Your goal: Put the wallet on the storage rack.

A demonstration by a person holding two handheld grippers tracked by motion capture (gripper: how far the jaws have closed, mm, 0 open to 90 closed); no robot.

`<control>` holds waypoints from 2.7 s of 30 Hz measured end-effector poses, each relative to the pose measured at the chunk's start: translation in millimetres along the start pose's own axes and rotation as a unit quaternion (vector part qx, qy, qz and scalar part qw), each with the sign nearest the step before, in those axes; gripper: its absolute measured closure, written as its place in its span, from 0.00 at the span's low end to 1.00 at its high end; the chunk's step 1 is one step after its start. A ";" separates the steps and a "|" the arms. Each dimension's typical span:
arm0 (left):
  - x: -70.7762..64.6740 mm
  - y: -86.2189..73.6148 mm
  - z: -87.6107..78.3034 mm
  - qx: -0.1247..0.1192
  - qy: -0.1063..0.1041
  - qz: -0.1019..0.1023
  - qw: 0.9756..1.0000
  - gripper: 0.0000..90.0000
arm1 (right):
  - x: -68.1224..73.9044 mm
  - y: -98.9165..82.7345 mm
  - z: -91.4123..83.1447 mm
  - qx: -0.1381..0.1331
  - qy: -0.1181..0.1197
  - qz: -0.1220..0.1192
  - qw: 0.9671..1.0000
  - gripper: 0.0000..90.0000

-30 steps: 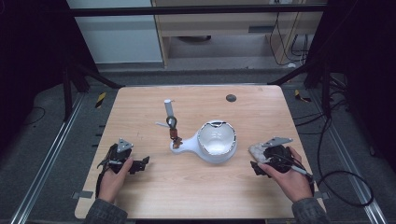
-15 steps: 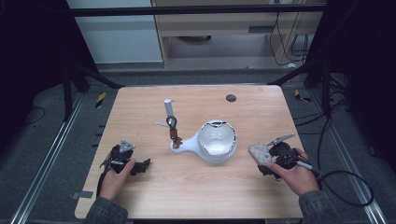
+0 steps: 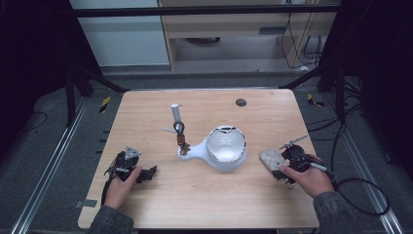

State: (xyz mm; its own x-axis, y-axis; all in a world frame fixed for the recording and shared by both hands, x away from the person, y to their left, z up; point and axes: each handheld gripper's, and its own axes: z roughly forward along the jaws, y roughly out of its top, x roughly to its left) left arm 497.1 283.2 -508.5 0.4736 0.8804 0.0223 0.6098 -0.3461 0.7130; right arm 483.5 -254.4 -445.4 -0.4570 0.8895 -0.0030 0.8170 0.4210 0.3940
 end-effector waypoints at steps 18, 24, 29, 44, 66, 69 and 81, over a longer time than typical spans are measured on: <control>-0.6 -0.1 -0.2 0.000 0.000 0.000 1.000 0.00 | -2.4 12.5 23.4 0.050 0.001 0.005 0.999 0.19; -0.9 -0.2 -0.3 0.001 -0.001 0.002 1.000 0.00 | -3.7 12.4 26.8 0.051 -0.005 0.003 0.999 0.24; -1.1 -0.2 -0.2 0.000 -0.002 0.001 1.000 0.00 | -5.3 10.7 28.6 0.054 -0.007 0.006 0.998 0.27; -1.7 -0.2 -0.2 0.000 -0.003 0.003 1.000 0.00 | -3.1 12.7 33.6 0.068 -0.017 -0.001 0.998 0.30; -2.0 -0.1 -0.2 0.000 -0.005 0.004 1.000 0.00 | 21.6 18.7 -11.3 0.036 -0.024 -0.092 0.995 0.35; -1.5 0.4 0.2 0.002 -0.008 0.007 1.000 0.00 | 27.8 21.0 -17.4 0.033 -0.024 -0.106 0.994 0.35; -1.4 0.7 0.5 0.002 -0.008 0.007 1.000 0.00 | 41.4 28.9 -30.7 0.036 -0.032 -0.145 0.988 0.35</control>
State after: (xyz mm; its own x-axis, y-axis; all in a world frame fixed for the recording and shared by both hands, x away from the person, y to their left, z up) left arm 497.1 281.6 -508.4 0.4933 0.8696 0.0211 0.6050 -0.3605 0.7099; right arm 477.4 -210.8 -405.9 -0.6542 0.7378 -0.1663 0.6785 0.6697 0.3019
